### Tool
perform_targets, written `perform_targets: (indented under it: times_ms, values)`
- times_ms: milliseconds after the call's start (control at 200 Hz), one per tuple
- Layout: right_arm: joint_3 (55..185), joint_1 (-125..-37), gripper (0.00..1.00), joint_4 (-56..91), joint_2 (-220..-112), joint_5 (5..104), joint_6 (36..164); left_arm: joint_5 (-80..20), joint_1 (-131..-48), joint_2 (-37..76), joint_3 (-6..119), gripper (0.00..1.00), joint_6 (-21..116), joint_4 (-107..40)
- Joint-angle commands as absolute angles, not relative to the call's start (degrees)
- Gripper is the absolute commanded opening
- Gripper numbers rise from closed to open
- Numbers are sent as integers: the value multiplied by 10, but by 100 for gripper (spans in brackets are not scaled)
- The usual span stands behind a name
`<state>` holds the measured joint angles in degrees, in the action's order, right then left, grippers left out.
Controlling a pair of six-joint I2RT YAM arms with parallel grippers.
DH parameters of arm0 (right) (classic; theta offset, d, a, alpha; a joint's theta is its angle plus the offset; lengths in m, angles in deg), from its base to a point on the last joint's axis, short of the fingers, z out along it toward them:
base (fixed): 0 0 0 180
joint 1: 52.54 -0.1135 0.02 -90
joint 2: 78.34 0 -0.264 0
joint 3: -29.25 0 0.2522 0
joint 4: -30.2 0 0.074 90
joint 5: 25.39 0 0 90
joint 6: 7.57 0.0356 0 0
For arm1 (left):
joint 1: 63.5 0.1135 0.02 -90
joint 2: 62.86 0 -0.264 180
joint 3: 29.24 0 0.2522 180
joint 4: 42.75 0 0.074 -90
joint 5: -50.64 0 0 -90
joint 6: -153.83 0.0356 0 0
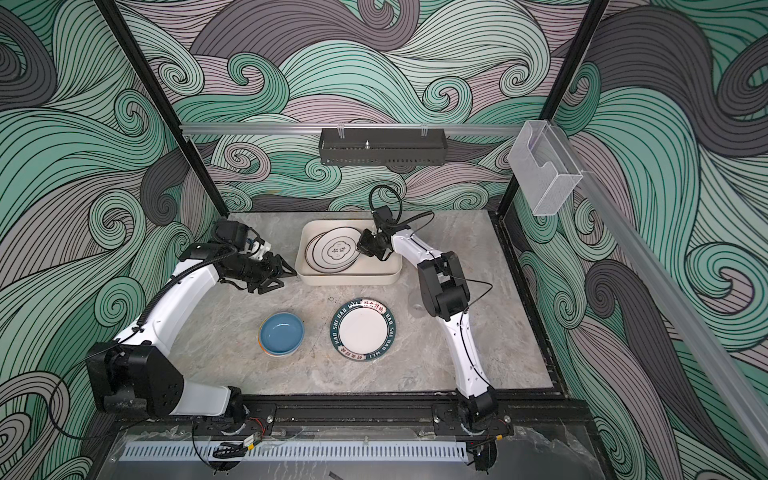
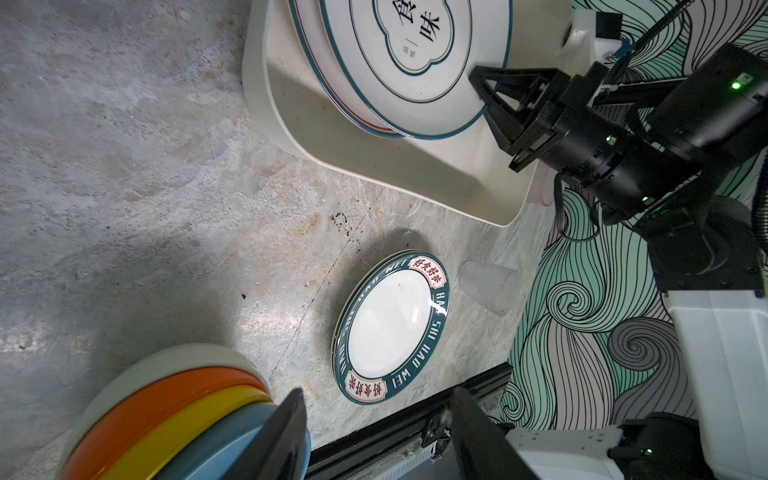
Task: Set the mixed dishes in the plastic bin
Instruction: 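Lower the green-rimmed plate into the cream bin with the right gripper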
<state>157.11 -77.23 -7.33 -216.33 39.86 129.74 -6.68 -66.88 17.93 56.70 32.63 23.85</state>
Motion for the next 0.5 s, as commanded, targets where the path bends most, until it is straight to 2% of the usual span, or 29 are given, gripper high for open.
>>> perform_targets:
  times_ms: [0, 85, 245, 495]
  values:
    - [1590, -773, 4, -55, -2177, 396, 1305, -57, -663, 183, 565, 58, 325, 241]
    - [1591, -773, 9, -59, -2181, 398, 1305, -57, -663, 183, 565, 58, 325, 240]
    - [1592, -774, 26, -77, -2184, 406, 1301, -56, -663, 183, 564, 58, 324, 239]
    - [1604, -779, 33, -108, -2186, 423, 1278, -54, -662, 183, 561, 58, 324, 236]
